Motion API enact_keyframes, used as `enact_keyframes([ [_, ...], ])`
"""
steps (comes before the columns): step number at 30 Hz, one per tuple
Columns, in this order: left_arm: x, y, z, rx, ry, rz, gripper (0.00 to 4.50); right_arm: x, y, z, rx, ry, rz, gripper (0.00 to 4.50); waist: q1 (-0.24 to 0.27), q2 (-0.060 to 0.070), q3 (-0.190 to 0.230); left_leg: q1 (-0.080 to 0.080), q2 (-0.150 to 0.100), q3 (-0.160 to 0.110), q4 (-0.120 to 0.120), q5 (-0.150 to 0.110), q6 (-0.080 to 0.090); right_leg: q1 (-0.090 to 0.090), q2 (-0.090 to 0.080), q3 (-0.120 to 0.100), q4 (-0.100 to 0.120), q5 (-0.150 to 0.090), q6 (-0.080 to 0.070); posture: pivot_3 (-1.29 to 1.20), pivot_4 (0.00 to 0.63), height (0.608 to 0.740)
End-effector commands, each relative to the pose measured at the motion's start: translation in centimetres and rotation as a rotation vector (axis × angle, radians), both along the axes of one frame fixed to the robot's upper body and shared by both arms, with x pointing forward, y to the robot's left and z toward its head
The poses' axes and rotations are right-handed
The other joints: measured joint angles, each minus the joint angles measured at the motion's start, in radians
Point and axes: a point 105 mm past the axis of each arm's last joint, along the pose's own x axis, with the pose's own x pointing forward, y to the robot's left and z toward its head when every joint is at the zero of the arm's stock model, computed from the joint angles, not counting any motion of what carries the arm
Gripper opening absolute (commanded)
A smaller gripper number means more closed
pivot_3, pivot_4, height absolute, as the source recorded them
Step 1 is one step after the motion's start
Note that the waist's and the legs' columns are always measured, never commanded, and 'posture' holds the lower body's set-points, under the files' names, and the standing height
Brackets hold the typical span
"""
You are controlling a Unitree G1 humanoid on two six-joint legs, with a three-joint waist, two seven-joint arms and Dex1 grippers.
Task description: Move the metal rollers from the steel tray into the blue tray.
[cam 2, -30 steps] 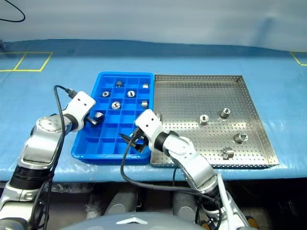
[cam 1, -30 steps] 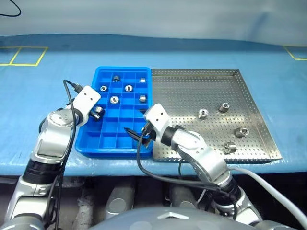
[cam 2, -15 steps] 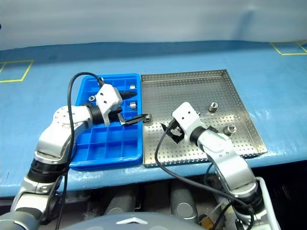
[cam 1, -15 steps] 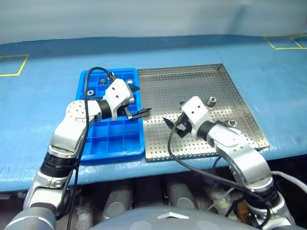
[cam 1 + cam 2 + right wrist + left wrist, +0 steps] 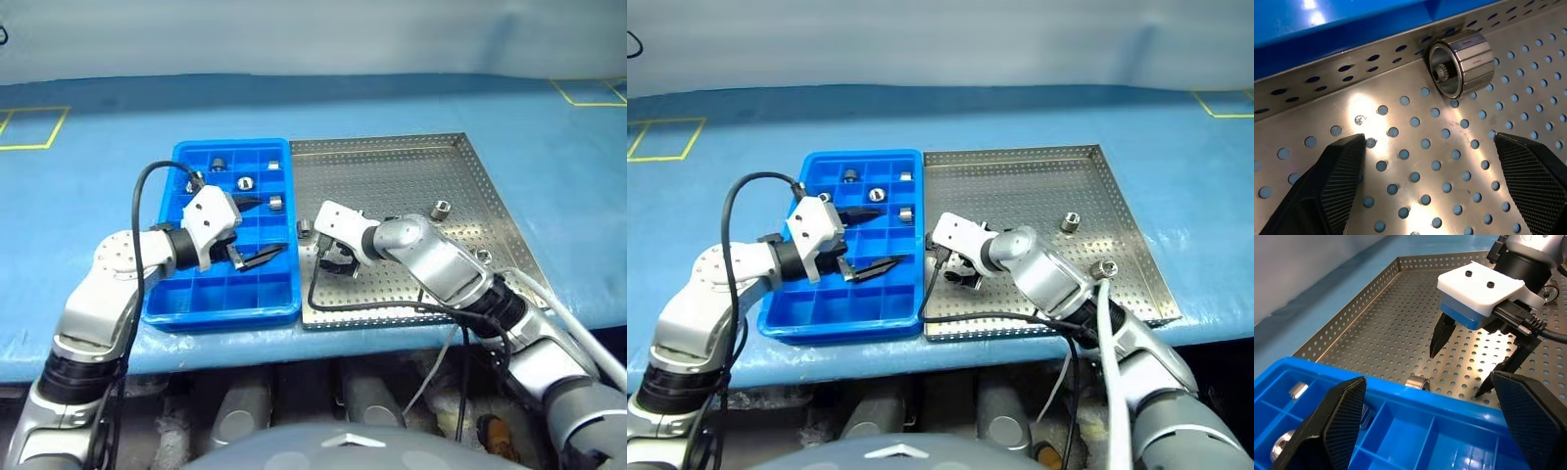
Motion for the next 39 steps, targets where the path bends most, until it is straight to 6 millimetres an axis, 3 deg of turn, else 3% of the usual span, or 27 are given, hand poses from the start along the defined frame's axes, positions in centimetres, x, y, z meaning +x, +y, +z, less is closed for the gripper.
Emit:
enact_keyframes([
  [1, -0.6, 0.0, 1.2, -0.021, -0.056, 0.012, 4.48, 1.7, 0.9, 1.2, -0.043, -0.068, 0.072, 4.50, 0.007, 0.000, 0.000, 0.000, 0.000, 0.000, 0.000, 0.000, 0.000, 0.000, 0.000, 0.000, 0.000, 0.000, 0.000, 0.09, 0.150, 0.740],
  [7, -1.2, -0.3, 0.9, -0.044, -0.046, 0.009, 4.48, 4.2, 1.2, 1.8, -0.077, -0.094, 0.084, 4.50, 0.024, 0.000, 0.000, 0.000, 0.000, -0.002, 0.000, 0.001, -0.002, 0.000, 0.000, -0.001, 0.000, 0.000, -0.001, 0.12, 0.150, 0.740],
  [12, -1.3, -0.5, 0.5, -0.058, -0.033, 0.010, 4.48, 4.9, 1.5, 1.6, -0.095, -0.098, 0.115, 4.50, 0.029, 0.000, 0.000, 0.000, 0.000, -0.002, -0.001, 0.001, -0.002, 0.000, 0.000, -0.001, 0.000, 0.001, -0.002, 0.12, 0.150, 0.740],
  [15, -1.4, -0.8, 0.3, -0.070, -0.025, 0.015, 4.50, 5.4, 1.7, 1.4, -0.085, -0.111, 0.111, 3.85, 0.029, 0.000, 0.000, 0.001, 0.000, -0.002, -0.002, 0.001, -0.003, 0.000, 0.001, -0.001, 0.001, 0.001, -0.002, 0.13, 0.150, 0.740],
  [23, -1.3, -0.7, 0.0, -0.074, -0.016, 0.028, 4.50, 5.0, 1.4, 2.4, -0.047, -0.112, 0.138, 1.32, 0.036, 0.000, 0.000, 0.001, 0.000, -0.002, -0.002, 0.002, -0.004, -0.001, 0.001, -0.001, 0.001, 0.000, -0.002, 0.12, 0.150, 0.740],
  [31, -0.7, -0.4, 1.0, -0.115, -0.072, 0.071, 4.50, 7.8, -2.2, 8.9, 0.042, -0.366, -0.133, 1.32, 0.045, 0.000, 0.000, -0.002, -0.001, -0.002, -0.003, 0.002, -0.004, -0.004, 0.000, 0.000, 0.001, 0.000, -0.003, 0.11, 0.150, 0.740],
  [35, -0.7, 0.4, 1.5, -0.164, -0.110, 0.135, 4.50, 6.6, -0.7, 11.6, 0.201, -0.439, -0.168, 1.32, 0.040, 0.000, 0.000, -0.005, 0.000, 0.000, -0.004, 0.003, -0.005, -0.009, 0.000, 0.001, 0.002, 0.000, -0.003, 0.13, 0.150, 0.740],
  [39, -1.3, 1.3, 1.6, -0.184, -0.123, 0.185, 4.50, 4.7, 1.9, 11.9, 0.329, -0.431, -0.161, 1.32, 0.042, 0.000, 0.000, -0.006, 0.002, 0.000, -0.006, 0.002, -0.007, -0.011, -0.001, 0.002, 0.002, -0.001, -0.006, 0.16, 0.150, 0.740],
])
